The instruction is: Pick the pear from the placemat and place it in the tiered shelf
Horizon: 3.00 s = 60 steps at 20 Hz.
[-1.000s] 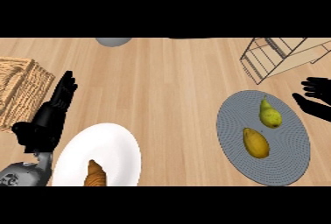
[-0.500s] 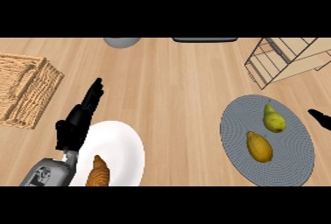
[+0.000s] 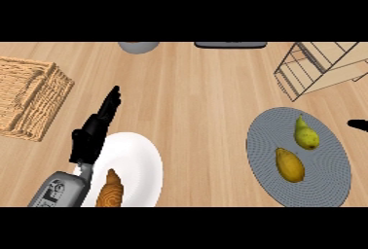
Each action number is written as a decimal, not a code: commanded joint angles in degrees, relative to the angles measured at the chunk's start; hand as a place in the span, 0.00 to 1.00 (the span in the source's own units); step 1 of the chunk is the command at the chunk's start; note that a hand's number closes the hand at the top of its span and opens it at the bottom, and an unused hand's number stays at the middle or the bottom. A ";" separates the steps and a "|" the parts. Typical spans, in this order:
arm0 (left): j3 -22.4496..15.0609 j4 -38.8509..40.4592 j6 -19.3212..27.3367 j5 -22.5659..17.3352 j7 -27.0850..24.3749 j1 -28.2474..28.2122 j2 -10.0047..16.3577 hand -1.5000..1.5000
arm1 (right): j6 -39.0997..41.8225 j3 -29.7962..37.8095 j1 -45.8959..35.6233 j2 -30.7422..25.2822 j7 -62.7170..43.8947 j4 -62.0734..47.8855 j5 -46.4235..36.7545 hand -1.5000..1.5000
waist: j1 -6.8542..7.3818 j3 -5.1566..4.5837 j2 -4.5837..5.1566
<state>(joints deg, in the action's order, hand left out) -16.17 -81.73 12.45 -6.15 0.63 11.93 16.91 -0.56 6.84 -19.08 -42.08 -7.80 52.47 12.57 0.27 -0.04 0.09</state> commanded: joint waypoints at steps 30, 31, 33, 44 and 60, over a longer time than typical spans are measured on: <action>5.54 4.66 -5.02 6.37 -3.68 -1.36 -6.17 0.50 | 23.91 -9.35 -10.80 2.70 -41.94 19.93 -17.22 0.00 | -0.37 0.01 -0.08; 6.81 0.89 -6.04 5.62 0.89 0.18 -4.89 0.50 | 21.53 -10.22 -11.48 5.50 -41.72 18.97 -19.82 0.00 | -0.16 0.03 -0.08; 7.18 -1.47 -6.45 5.50 1.68 -1.17 -4.58 0.50 | 25.70 -8.79 -16.25 4.13 -40.43 11.98 -20.20 0.00 | 0.28 0.04 -0.02; 7.30 -4.04 -7.06 8.76 2.41 -3.57 -7.36 0.50 | 23.74 -7.53 -7.11 9.48 -37.77 17.38 -26.56 0.00 | -0.10 0.04 -0.11; 11.02 0.82 -10.39 11.07 -1.63 -3.14 -9.32 0.50 | 25.16 -4.92 -9.27 13.31 -33.54 9.00 -35.37 0.00 | -0.03 0.04 -0.03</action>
<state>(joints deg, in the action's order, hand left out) -5.84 -82.23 3.00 4.61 1.38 10.18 7.82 25.23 1.42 -29.18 -29.00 -44.83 64.52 -20.21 0.20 -0.01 0.02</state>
